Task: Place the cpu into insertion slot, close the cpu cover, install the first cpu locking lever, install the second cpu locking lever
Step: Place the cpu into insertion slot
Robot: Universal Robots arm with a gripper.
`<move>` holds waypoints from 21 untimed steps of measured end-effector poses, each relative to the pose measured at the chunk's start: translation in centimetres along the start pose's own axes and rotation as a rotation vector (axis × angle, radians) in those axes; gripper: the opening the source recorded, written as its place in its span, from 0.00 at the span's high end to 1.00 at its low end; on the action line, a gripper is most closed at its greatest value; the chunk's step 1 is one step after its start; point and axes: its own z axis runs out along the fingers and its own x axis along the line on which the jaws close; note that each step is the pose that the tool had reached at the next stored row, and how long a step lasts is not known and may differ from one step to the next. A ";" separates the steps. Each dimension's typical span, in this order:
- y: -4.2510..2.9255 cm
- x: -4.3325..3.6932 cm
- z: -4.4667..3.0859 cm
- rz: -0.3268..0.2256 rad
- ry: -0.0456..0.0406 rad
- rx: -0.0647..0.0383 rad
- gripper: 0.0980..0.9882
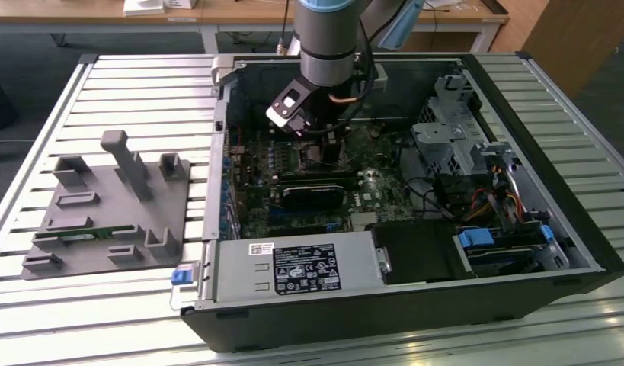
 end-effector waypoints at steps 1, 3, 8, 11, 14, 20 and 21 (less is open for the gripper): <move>0.01 0.00 -0.18 0.000 0.0002 0.000 0.42; 0.03 0.00 -0.65 0.000 0.0001 0.000 0.42; 0.09 0.00 -1.55 0.000 0.0003 0.001 0.43; 0.12 -0.22 -1.60 0.000 0.0004 0.003 0.58; 0.12 -0.60 -1.60 0.000 0.0010 0.003 0.71; 0.14 -0.72 -1.81 0.000 0.0022 0.004 0.97; 0.15 -0.72 -1.88 0.000 0.0022 0.004 0.99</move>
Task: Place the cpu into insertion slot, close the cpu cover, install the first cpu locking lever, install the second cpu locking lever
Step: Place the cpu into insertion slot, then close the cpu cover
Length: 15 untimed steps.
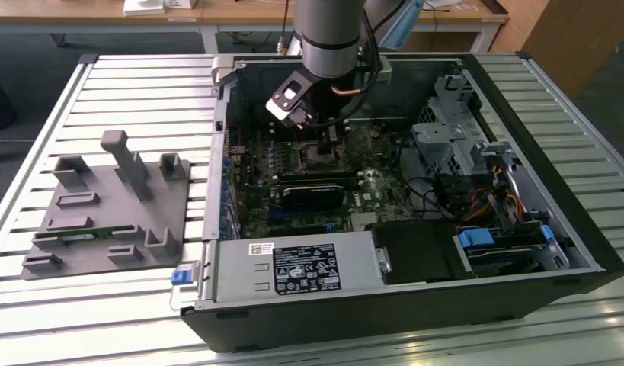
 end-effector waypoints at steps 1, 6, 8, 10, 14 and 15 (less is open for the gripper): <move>0.00 0.00 -0.08 0.000 0.0000 0.000 0.99; 0.02 0.00 -0.54 0.000 0.0001 0.000 0.99; 0.03 0.00 -0.71 0.000 0.0001 0.000 0.99; 0.04 0.00 -0.86 0.000 0.0001 0.000 0.99; 0.05 0.01 -1.13 0.000 0.0000 0.000 0.99; 0.06 0.01 -1.22 0.000 0.0000 0.000 0.99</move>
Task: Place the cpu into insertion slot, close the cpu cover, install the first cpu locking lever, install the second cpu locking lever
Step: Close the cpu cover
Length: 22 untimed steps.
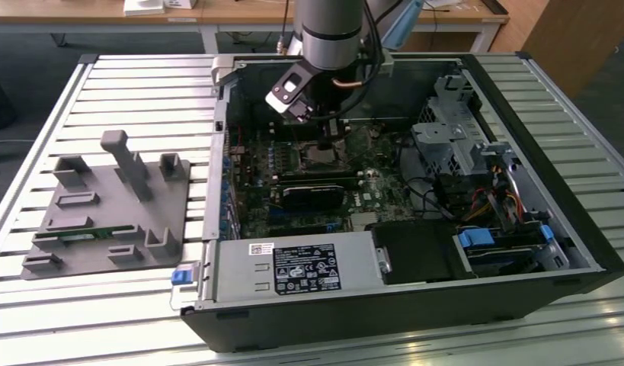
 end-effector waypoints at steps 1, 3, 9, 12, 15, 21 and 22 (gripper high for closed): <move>0.00 0.00 -0.09 0.000 0.0001 0.000 0.99; 0.01 0.00 -0.29 0.000 0.0001 0.000 0.99; 0.06 0.01 -1.26 0.000 0.0000 0.000 0.99; 0.09 0.01 -1.88 0.000 0.0005 0.000 0.99; 0.12 0.01 -2.57 0.000 0.0006 0.000 0.99; 0.18 0.02 -3.86 0.000 0.0011 0.000 0.99; 0.19 0.02 -3.99 0.000 0.0011 0.000 0.99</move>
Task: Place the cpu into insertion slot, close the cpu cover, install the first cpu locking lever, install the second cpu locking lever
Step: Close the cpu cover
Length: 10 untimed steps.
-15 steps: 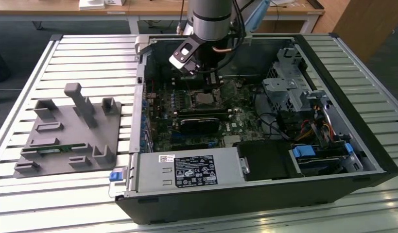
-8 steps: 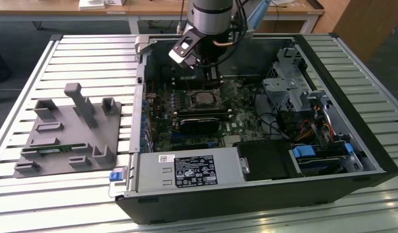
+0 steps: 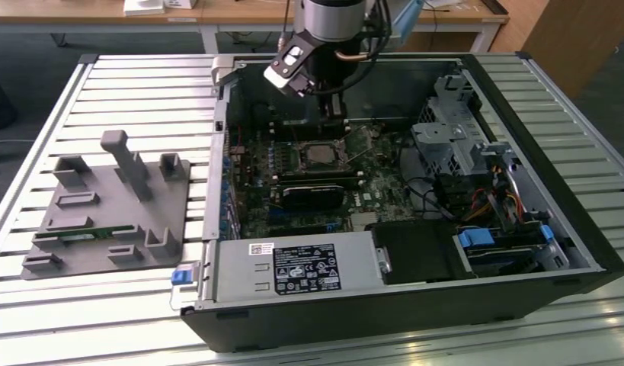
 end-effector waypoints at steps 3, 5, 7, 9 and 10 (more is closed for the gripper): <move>0.00 -0.03 -0.01 0.000 0.0001 0.000 0.99; 0.00 -0.18 -0.01 0.000 0.0000 0.000 0.99; -0.01 -0.48 -0.02 0.001 -0.0001 0.000 0.99; 0.26 -0.60 0.03 0.001 0.0001 0.000 0.99; 0.60 -0.61 0.05 0.001 0.0000 0.001 0.99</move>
